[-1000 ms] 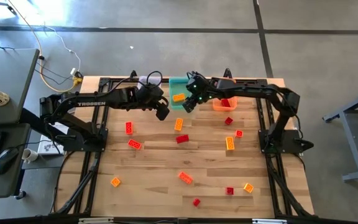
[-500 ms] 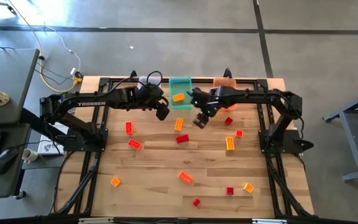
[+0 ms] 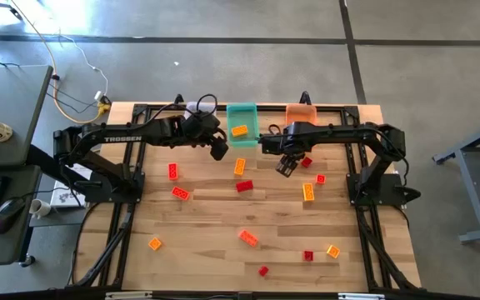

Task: Sort & place blocks by color
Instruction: Put the red game piece into the orange bin

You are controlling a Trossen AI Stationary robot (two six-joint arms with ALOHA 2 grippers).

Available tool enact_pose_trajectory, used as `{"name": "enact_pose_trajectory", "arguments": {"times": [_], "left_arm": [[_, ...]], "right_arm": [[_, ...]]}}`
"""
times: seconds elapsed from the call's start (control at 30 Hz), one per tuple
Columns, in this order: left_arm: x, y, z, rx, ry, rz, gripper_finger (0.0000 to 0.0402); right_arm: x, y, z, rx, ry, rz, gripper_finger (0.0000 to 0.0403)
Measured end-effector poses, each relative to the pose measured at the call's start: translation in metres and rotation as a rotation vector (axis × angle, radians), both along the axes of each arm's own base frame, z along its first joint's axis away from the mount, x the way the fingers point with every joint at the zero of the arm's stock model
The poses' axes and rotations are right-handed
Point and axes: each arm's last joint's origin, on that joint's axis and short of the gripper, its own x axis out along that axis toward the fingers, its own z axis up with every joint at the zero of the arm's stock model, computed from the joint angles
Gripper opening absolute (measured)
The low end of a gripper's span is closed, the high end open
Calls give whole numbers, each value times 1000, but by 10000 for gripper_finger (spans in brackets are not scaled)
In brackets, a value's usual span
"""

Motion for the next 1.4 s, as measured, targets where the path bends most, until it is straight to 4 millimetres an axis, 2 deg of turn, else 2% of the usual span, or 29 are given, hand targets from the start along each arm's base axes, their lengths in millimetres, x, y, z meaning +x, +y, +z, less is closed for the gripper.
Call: {"name": "enact_pose_trajectory", "arguments": {"times": [0.4,0.5,0.67,1.07,1.4], "left_arm": [[1,1,1,8,-20,-1,240],[1,1,1,8,-20,-1,240],[1,1,1,15,-14,-9,240],[1,1,1,22,-7,-19,240],[1,1,1,22,-8,-18,240]], "right_arm": [[-11,7,2,-91,112,-56,209],[-18,9,-7,-81,123,-73,209],[-45,14,-26,-72,159,-127,209],[-82,2,-35,-1,-178,-198,209],[-93,-9,-55,15,-260,-210,209]]}}
